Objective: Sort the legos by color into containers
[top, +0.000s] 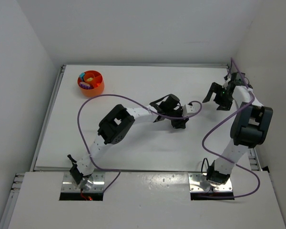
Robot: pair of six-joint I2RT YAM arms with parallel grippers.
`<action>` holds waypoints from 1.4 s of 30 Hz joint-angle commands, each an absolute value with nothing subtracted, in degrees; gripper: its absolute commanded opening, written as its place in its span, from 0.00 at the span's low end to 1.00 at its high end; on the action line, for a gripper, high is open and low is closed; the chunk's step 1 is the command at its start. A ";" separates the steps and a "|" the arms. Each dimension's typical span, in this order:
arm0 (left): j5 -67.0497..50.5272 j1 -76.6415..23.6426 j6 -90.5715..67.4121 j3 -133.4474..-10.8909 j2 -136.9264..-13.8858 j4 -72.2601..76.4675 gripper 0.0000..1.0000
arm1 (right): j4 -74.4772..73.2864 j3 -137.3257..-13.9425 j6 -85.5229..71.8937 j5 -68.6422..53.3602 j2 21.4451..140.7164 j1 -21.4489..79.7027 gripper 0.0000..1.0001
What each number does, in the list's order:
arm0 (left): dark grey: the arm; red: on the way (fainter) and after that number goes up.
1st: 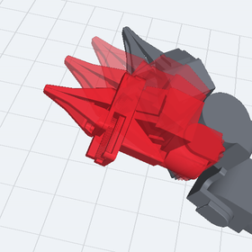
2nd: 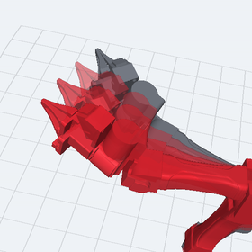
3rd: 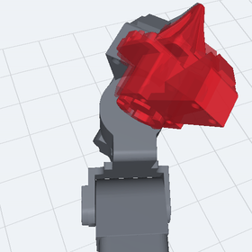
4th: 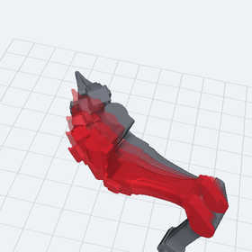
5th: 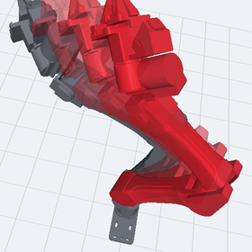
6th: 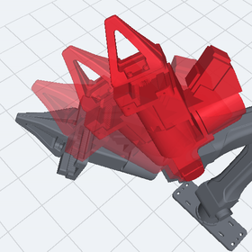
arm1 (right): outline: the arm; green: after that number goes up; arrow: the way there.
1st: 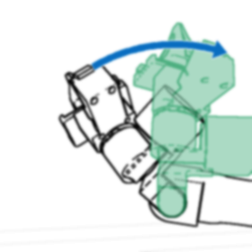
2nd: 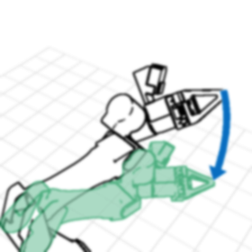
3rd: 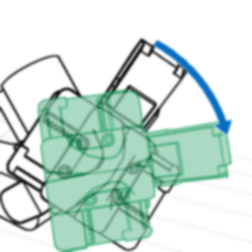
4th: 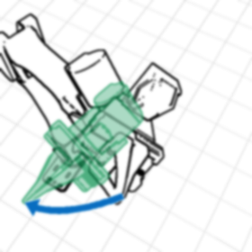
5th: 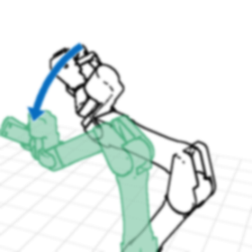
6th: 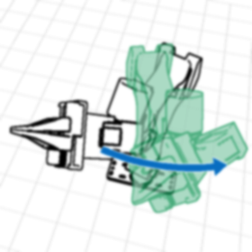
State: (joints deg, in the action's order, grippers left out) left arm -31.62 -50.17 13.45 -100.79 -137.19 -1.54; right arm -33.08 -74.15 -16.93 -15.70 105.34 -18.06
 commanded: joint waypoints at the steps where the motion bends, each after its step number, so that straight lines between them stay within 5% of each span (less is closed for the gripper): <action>1: -33.31 -50.62 13.88 -101.95 -138.96 -2.81 0.37 | -32.17 -76.73 -17.67 -16.79 105.56 -18.37 0.97; 8: -33.84 -50.62 13.89 -101.95 -138.96 -2.81 0.16 | -32.17 -76.73 -17.67 -16.79 105.56 -18.37 0.97; 14: -33.84 -50.62 13.36 -101.95 -138.34 -2.81 0.09 | -32.17 -76.20 -17.67 -16.79 104.94 -18.37 0.97; 28: -33.66 -26.50 1.96 -103.62 -119.54 -10.45 0.06 | -31.64 -75.67 -15.56 -19.86 104.41 -18.90 0.97; 42: -26.81 -1.07 -0.70 -113.38 -120.59 -15.73 0.06 | -31.11 -79.98 -13.80 -22.15 109.25 -17.84 0.94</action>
State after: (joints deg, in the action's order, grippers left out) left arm -27.94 -2.07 -0.51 -110.87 -121.27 -13.93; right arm -32.97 -76.66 -14.74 -20.82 108.90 -18.17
